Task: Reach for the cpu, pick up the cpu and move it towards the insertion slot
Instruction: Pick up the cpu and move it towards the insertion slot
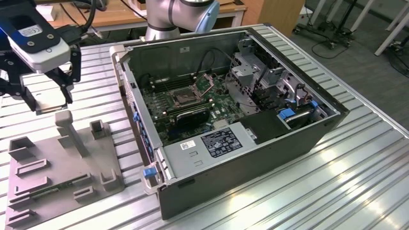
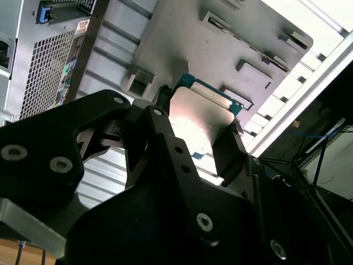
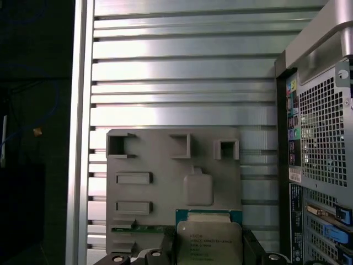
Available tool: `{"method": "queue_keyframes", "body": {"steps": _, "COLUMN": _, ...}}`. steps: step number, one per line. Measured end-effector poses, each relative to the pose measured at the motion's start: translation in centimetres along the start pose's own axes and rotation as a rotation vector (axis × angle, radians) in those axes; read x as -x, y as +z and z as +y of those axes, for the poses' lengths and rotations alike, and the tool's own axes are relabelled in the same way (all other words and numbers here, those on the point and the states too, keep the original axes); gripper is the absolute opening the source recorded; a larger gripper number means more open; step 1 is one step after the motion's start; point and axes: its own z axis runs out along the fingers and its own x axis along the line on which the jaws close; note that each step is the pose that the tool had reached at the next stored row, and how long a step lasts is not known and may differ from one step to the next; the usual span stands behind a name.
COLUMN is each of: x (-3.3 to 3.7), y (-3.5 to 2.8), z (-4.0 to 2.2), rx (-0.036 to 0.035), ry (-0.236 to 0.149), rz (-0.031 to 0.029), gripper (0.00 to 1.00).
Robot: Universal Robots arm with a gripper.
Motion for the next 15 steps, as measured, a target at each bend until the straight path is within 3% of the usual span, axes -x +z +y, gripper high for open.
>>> {"method": "queue_keyframes", "body": {"steps": 15, "x": 0.27, "y": -0.66, "z": 0.05, "rx": 0.0, "ry": 0.0, "rz": 0.0, "gripper": 0.55}}
